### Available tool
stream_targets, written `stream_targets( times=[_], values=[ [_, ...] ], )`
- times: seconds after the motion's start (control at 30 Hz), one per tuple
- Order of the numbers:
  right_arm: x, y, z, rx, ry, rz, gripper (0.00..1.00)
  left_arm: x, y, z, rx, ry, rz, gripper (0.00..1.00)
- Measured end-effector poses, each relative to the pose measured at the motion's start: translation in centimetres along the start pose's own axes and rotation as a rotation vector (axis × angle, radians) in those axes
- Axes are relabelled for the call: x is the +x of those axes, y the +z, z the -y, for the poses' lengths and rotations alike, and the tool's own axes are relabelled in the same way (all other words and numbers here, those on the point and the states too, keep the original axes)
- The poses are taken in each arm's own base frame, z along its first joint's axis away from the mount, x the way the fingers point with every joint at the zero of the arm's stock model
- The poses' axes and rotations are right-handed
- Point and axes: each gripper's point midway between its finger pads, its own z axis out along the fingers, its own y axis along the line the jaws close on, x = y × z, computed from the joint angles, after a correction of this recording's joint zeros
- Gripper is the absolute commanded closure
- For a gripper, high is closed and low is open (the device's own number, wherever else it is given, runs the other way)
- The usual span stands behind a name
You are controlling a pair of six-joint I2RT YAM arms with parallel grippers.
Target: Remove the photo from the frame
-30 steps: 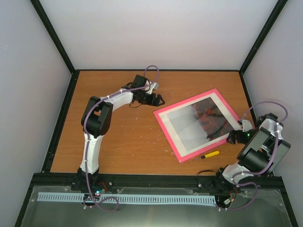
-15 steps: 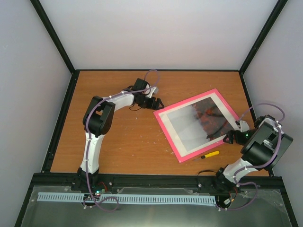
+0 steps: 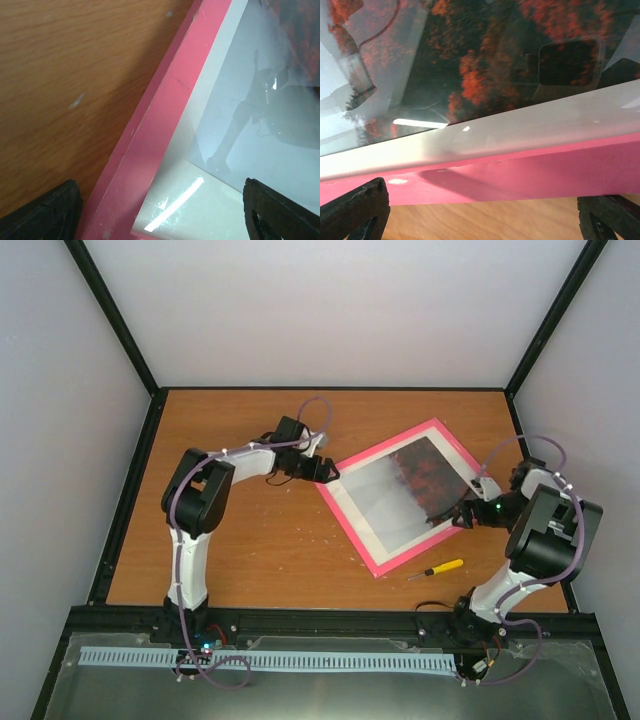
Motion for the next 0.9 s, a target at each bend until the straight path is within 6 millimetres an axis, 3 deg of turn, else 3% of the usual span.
stream_targets(
  times=[0.3,0.6,0.9],
  values=[
    [-4.6,2.7,-3.8,0.009,-0.142,-0.066,0.00,3.3,-2.9,-1.9,-0.154,-0.047,0.006,0.12],
    [-9.7,5.9,-9.3,-0.002,-0.287,-0.090,0.00,9.6,-7.1,-3.0,-0.287,-0.188,-0.021,0.12],
    [-11.4,8.3,-14.6,-0.014,-0.393,-0.117,0.00,15.6,-10.3,-1.8,-0.267,-0.318,-0.017,0.15]
  ],
)
